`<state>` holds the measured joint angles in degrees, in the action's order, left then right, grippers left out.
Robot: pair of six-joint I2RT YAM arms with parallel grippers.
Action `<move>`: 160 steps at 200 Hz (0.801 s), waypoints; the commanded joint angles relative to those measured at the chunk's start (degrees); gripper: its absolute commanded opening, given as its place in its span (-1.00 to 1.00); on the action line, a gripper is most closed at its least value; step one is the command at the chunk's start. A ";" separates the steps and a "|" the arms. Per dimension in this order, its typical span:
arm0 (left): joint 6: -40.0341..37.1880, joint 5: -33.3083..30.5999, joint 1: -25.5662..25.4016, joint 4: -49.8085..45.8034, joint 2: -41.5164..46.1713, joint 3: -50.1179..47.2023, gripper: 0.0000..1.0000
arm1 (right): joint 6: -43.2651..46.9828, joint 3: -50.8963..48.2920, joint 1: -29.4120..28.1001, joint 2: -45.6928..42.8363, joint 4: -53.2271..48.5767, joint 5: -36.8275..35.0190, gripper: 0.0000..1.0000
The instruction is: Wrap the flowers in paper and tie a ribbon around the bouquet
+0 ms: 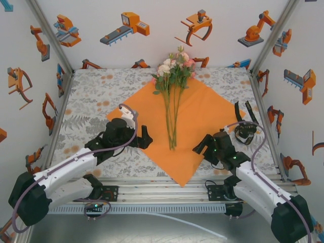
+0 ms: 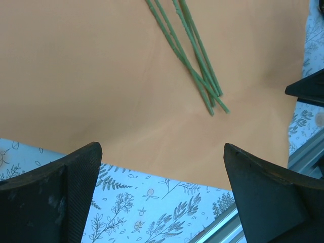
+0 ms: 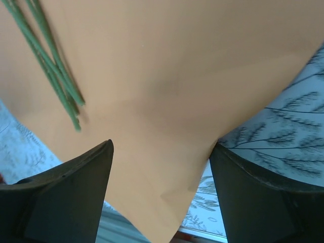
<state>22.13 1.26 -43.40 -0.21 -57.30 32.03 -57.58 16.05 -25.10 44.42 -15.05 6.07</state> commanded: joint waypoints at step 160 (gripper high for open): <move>-31.41 1.06 -24.95 1.05 5.25 -4.26 0.94 | -12.27 4.53 -5.57 -5.06 6.49 4.74 -0.68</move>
<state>-1.04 5.89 -64.73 -0.78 -49.80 27.88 -68.34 16.21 -30.26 38.74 -7.14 15.57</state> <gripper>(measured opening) 0.975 0.169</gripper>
